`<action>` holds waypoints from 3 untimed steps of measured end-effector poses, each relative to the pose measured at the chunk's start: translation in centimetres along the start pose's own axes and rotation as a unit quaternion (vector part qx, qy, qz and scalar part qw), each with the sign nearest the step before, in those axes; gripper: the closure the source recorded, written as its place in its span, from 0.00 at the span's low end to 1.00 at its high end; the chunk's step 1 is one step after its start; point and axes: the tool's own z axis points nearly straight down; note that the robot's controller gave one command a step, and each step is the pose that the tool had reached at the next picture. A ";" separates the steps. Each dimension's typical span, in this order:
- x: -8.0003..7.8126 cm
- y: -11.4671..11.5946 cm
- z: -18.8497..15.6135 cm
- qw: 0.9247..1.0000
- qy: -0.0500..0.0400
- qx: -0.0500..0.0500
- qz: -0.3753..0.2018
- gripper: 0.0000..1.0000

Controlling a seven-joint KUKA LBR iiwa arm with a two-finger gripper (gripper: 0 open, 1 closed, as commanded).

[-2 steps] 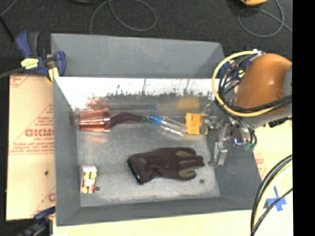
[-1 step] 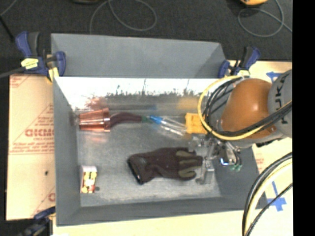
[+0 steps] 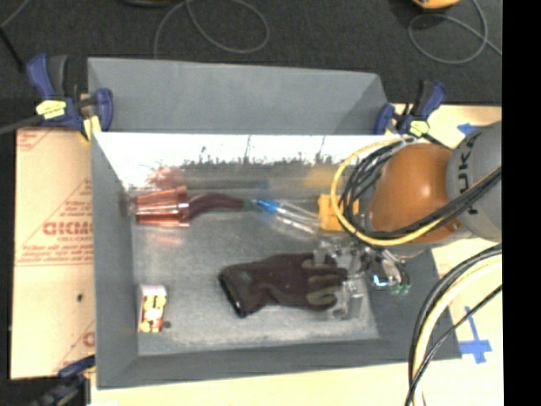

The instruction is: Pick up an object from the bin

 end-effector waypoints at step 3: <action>0.7 -3.4 -10.8 0.995 -0.007 0.002 0.098 1.00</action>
Offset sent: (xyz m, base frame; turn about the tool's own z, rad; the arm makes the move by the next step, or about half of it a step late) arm 0.0000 0.0000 0.0000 0.0000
